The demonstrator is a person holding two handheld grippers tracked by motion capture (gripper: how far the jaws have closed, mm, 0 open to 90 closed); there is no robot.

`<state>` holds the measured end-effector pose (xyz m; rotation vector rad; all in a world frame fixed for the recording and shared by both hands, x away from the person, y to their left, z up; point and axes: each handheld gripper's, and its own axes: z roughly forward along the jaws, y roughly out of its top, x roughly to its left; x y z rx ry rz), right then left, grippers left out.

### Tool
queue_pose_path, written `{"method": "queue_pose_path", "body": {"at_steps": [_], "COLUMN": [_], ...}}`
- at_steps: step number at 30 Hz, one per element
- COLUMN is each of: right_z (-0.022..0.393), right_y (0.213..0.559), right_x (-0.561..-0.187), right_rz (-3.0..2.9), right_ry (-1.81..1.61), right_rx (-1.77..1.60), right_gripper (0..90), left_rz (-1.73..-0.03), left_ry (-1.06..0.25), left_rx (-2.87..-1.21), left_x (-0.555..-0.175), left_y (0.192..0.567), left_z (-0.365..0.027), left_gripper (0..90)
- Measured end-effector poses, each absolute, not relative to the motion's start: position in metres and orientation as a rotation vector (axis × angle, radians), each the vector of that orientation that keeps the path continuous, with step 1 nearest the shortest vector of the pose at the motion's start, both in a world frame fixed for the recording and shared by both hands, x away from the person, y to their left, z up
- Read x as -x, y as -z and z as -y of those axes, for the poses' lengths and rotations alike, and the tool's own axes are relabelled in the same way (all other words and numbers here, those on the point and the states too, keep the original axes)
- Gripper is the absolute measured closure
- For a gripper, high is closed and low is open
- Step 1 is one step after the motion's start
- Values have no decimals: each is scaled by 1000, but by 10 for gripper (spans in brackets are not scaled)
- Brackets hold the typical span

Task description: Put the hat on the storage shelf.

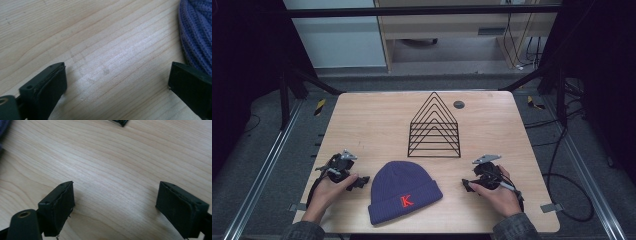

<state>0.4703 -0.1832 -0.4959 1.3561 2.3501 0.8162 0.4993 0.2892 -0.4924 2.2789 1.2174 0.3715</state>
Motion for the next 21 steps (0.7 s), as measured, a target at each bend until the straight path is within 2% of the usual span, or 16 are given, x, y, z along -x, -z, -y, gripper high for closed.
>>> {"method": "queue_pose_path", "body": {"at_steps": [2, 4, 13, 21], "right_z": [182, 178, 170, 159], "right_y": [495, 494, 490, 487], "right_x": [-470, -468, -461, -458], "right_rz": [-2359, -2374, -2401, -2428], "right_ry": [-824, -824, -852, -884], "right_rx": [-1352, -1325, -1273, -1218], "right_gripper": [154, 168, 240, 258], "left_rz": [-1226, -1234, -1195, -1172], "left_ry": [-365, -350, -364, -366], "left_rx": [-2269, -2247, -2209, -2189], "left_x": [-499, -500, -496, -493], "left_y": [492, 490, 480, 473], "left_z": [-290, -292, -289, -283], "left_gripper": [26, 75, 98, 120]}}
